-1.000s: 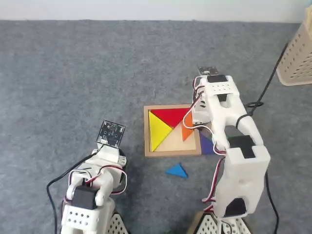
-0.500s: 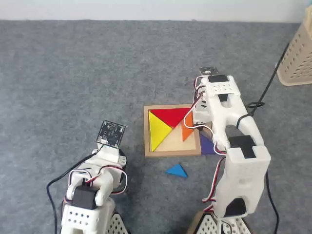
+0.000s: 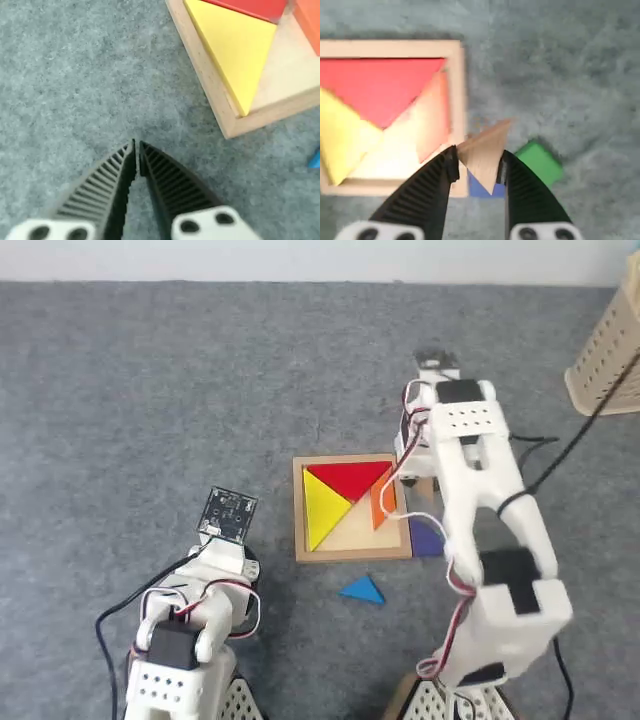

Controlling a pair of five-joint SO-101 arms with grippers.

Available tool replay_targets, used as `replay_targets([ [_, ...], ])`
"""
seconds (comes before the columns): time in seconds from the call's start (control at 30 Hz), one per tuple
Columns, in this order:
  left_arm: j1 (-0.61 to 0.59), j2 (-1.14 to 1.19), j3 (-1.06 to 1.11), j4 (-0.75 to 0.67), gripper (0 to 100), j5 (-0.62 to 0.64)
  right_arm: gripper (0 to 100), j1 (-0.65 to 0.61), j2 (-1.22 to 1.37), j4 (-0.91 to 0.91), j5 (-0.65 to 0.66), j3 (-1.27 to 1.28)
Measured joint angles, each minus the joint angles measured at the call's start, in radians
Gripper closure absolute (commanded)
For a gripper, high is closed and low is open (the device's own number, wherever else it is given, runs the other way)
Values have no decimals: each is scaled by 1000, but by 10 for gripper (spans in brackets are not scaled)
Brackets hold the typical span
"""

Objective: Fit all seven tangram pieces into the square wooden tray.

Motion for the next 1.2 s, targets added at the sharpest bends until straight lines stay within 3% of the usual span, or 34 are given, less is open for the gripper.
replay_targets([
  [0.13,0,0,0,0,988,0,949,-98,-20,11,0,2],
  [0.37,0,0,0,0,988,0,946,-261,51,-123,-69,60],
  [0.6,0,0,0,0,988,0,946,-269,112,-176,-143,60],
  [0.9,0,0,0,0,988,0,847,-298,130,-175,-146,60],
  [1.2,0,0,0,0,988,0,846,-305,130,-169,-146,60],
])
